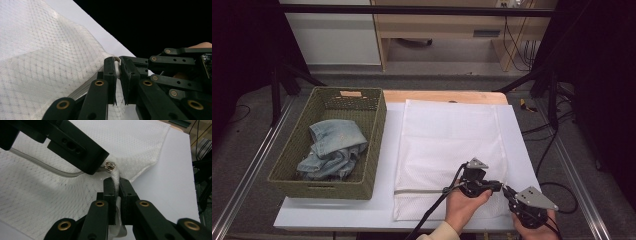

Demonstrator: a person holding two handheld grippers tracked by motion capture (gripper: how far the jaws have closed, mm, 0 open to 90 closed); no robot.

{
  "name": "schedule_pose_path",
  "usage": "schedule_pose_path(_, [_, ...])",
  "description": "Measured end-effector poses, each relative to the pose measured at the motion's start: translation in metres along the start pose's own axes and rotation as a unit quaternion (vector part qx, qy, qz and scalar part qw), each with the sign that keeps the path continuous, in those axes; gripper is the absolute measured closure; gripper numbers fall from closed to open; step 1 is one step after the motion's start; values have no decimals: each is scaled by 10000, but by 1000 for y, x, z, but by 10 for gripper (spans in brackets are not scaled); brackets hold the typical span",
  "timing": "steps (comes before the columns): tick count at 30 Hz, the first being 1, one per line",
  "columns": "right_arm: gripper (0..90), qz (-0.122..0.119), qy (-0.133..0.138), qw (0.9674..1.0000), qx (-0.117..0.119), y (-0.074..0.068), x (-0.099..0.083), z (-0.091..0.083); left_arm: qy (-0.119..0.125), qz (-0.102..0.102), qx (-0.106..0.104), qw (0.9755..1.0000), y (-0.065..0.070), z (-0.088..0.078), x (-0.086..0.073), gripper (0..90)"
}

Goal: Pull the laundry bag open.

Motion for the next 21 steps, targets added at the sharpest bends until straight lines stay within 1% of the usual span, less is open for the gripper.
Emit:
schedule_pose_path(1, [853, 0, 4, 10000, 13, 0, 0, 0, -26, 0, 6, 10000, 0, 1, 0, 825])
schedule_pose_path(3, [853, -24, 1, 10000, 18, -1, 1, 0, 29, -23, 86, 10000, -1, 0, 0, 831])
schedule_pose_path(4, [853, -24, -2, 10000, 20, -2, 1, 0, 69, -46, 76, 9999, 0, 0, 1, 835])
schedule_pose_path(10, [853, -17, -25, 10000, 11, -1, 0, 1, -11, 40, 153, 9999, 2, 2, 0, 848])
schedule_pose_path(17, [853, -6, -30, 10000, 10, -1, 0, 1, 12, 61, 241, 9997, 4, 2, -1, 854])
schedule_pose_path(21, [853, 51, -40, 10000, 29, -1, 0, 0, 34, 51, 286, 9996, 5, 2, -1, 857])
Point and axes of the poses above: each handheld gripper's, and its own axes: z roughly forward along the jaws, x roughly out of its top, y roughly to its right, the point moved 5 cm from there along z, roughly forward along the jaws, and after that the axes turned 11 degrees about -y, right-handed, at the moved point
